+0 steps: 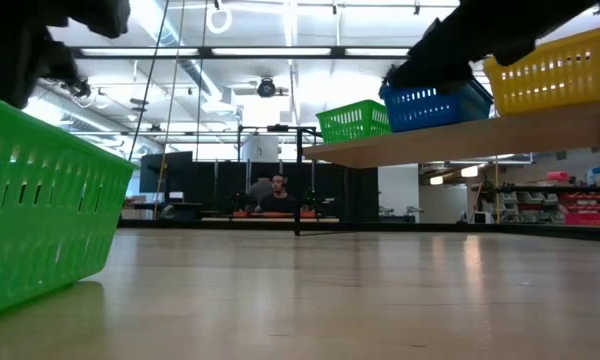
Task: Stack baskets on shelf by color
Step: Stack the top green bin on top of the green bin on the shelf
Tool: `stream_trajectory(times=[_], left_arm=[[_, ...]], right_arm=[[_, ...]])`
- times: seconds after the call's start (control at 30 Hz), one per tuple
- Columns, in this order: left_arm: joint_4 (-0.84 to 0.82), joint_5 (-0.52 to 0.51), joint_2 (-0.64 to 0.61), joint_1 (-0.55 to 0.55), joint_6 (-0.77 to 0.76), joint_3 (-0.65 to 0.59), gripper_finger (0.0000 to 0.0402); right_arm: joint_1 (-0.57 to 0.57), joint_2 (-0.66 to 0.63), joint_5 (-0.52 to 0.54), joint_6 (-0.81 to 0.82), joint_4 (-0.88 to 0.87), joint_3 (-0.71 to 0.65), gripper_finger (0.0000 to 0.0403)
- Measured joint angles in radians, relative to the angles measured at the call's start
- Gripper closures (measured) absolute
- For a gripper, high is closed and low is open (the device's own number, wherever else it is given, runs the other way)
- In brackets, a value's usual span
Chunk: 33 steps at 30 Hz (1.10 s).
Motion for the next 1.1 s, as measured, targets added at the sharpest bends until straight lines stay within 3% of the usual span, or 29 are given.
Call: stream_trajectory(times=[0.27, 0.47, 0.77, 1.1], left_arm=[[-0.006, 0.073, 0.008, -0.034, -0.135, -0.008, 0.0209], [-0.008, 0.119, 0.069, -0.143, -0.245, -0.028, 0.0164], [-0.017, 0.028, 0.184, -0.223, -0.258, -0.03, 0.0166], [-0.05, 0.024, 0.26, -0.229, -0.222, -0.03, 0.0188]], right_arm=[[-0.069, 0.0, 0.003, -0.137, 0.024, -0.003, 0.0213], [-0.081, 0.0, -0.019, -0.144, 0.017, -0.003, 0.0213], [-0.074, 0.0, -0.034, -0.095, 0.012, -0.003, 0.0213], [-0.066, 0.0, -0.035, -0.023, 0.011, -0.003, 0.0213]])
